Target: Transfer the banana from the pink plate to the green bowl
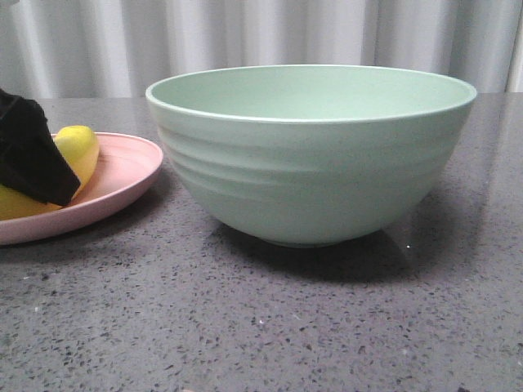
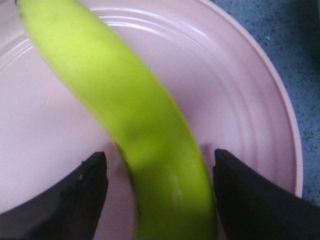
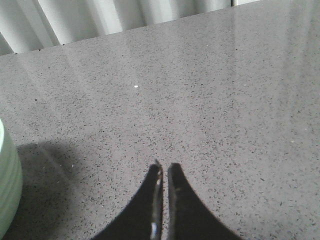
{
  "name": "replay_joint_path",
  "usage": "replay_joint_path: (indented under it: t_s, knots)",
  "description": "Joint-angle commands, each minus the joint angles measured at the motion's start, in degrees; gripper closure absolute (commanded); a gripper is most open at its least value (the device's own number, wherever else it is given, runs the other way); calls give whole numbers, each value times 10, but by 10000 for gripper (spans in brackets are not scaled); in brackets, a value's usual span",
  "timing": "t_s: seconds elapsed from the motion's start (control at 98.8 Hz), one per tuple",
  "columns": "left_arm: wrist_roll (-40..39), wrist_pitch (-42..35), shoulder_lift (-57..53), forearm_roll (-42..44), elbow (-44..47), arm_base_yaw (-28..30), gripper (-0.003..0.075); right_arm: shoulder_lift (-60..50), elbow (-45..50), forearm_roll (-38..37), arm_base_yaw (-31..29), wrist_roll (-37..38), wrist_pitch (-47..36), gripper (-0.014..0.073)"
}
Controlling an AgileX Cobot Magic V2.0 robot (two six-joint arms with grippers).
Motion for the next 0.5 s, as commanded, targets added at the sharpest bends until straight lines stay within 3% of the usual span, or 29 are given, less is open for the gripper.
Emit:
replay_joint_path:
  t_s: [0.0, 0.314, 0.486]
  knots:
    - [-1, -25, -9, -5, -20, -4, 304, 9, -21, 1, -3, -2, -42, 647]
    - [-1, -25, -9, -5, -20, -4, 463, 9, -21, 1, -3, -2, -42, 647]
    - [-1, -15, -12, -5, -41, -4, 491, 9, -21, 1, -3, -2, -39, 647]
